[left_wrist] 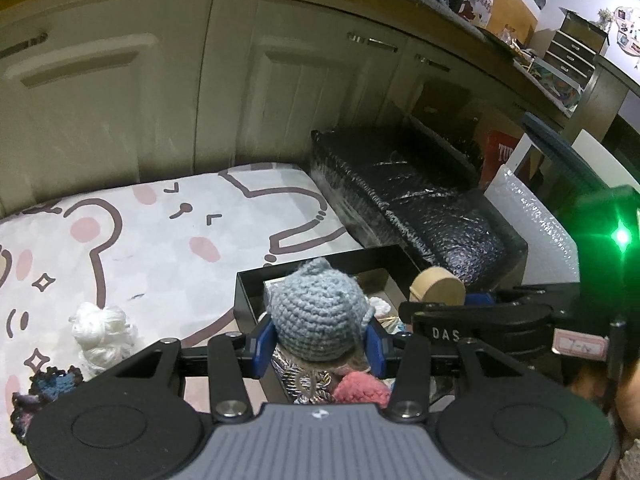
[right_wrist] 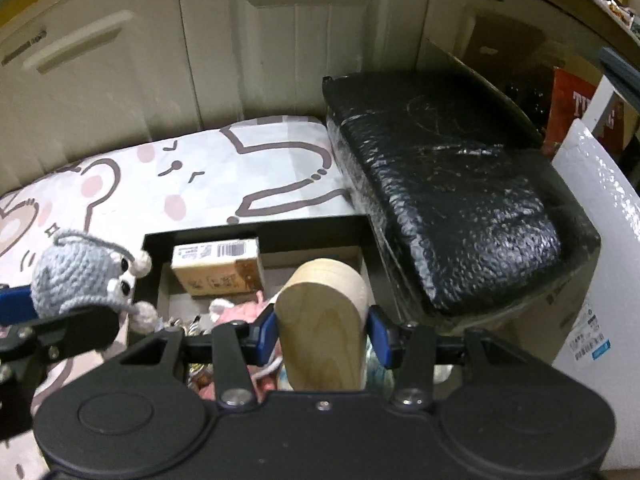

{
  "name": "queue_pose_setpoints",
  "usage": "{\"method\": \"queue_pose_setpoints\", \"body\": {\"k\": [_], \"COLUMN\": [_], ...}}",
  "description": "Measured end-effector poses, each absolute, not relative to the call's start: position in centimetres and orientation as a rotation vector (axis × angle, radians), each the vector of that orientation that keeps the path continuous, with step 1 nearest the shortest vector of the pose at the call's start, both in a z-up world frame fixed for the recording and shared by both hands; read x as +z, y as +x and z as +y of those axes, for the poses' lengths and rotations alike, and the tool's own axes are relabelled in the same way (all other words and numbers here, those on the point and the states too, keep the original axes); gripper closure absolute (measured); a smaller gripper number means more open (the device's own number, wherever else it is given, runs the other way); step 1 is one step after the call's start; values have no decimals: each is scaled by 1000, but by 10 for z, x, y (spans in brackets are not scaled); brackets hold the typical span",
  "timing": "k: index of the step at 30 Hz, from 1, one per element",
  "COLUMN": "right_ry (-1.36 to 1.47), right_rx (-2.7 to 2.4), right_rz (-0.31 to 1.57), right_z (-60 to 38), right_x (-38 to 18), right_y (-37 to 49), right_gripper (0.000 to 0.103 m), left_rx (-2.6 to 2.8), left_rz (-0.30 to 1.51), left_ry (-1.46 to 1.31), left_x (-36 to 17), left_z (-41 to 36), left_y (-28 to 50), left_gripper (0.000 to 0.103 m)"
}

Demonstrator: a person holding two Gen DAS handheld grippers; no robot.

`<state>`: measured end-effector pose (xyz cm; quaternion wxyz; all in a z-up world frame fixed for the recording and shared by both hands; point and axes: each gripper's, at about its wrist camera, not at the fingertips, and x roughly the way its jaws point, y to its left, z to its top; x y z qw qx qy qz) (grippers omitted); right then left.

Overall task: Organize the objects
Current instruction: 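Lower the grey ball into the box and open the left tool while the right tool places the paddle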

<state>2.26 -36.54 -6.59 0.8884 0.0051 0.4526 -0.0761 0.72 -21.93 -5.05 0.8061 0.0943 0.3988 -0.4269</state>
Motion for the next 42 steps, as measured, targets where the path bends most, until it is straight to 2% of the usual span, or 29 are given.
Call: {"method": "queue_pose_setpoints", "body": {"k": [2,3,4,5,11,20,23,24,42], "right_ry": [13,17,23,25,97,210,209,208,226], "right_rx": [-173,-173,-174,-173,-174,-192,-190,-192,-189], "right_rz": [904,890,876,864,858,861,863,864,884], "right_z": [-366,-366,-366,-366,-375,-388,-388,-388,-385], "right_x": [-67,-67,-66,-65,-58,-57,-58,-58,-57], "right_y": [25,27,28,27,26,17,17,17,7], "right_gripper": [51,45,34,33,45,47,47,47,47], "left_rx": [-916,-918,-921,-922,-924,-938,-927,-919,-847], "left_rz": [859,860,861,863,873,900,923,917,915], "left_ry": [200,198,197,195,175,144,171,191,219], "left_x": [-54,-56,-57,-58,-65,-84,-91,-92,-74], "left_z": [-220,-221,-222,-222,-228,-242,-246,-247,-225], "left_y": [11,12,13,14,22,33,32,31,31], "left_gripper": [56,56,56,56,56,55,34,33,33]}}
